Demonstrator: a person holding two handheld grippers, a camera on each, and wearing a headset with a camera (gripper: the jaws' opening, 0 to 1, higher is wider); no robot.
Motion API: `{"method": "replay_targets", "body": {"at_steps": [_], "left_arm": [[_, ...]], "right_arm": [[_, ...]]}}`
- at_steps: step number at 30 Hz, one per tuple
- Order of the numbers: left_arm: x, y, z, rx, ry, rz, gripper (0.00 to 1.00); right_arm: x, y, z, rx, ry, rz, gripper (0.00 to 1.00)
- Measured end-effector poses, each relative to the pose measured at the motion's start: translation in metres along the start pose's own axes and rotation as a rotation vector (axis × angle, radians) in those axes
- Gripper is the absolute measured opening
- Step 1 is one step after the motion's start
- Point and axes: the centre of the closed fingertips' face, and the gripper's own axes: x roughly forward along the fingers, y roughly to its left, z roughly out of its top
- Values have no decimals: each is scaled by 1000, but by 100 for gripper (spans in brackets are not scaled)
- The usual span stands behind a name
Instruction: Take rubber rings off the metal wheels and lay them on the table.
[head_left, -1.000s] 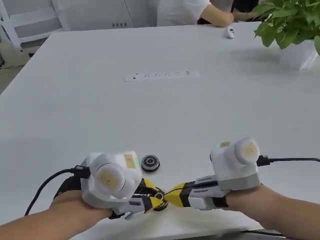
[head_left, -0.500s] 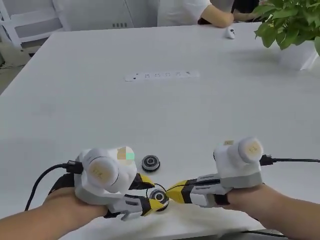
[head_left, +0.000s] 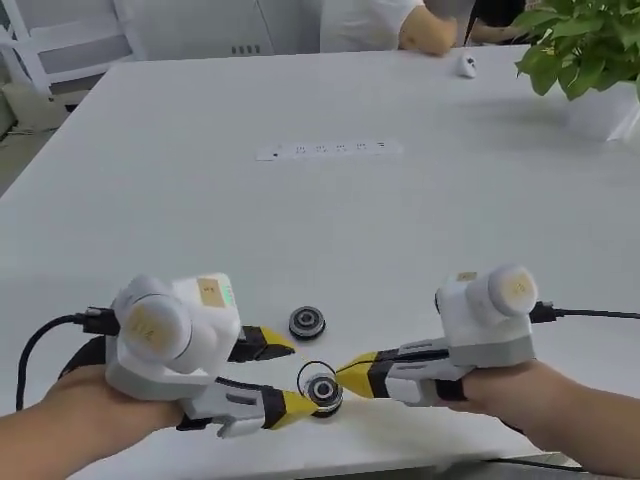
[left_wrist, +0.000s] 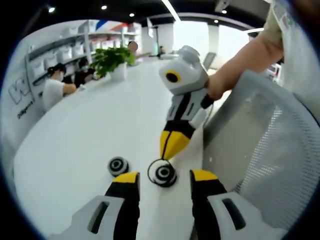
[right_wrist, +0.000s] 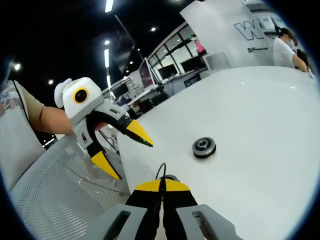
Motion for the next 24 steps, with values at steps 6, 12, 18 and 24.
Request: {"method": "replay_targets", "body": {"at_steps": [6,12,18,24], "left_arm": [[-14,1,5,13,-23,14,48],[-24,4,7,-8,-52,32,56],[-34,4,2,-22,-55,39,59],[-45,7,-4,-38,-56,57,65]], "right_arm": [[-1,6,11,-19,-11,10,0],[-2,11,21,-37,-18,19,0],[-1,12,31,-56,-20,24,0],[4,13,39,-70,-18,33,0]]}}
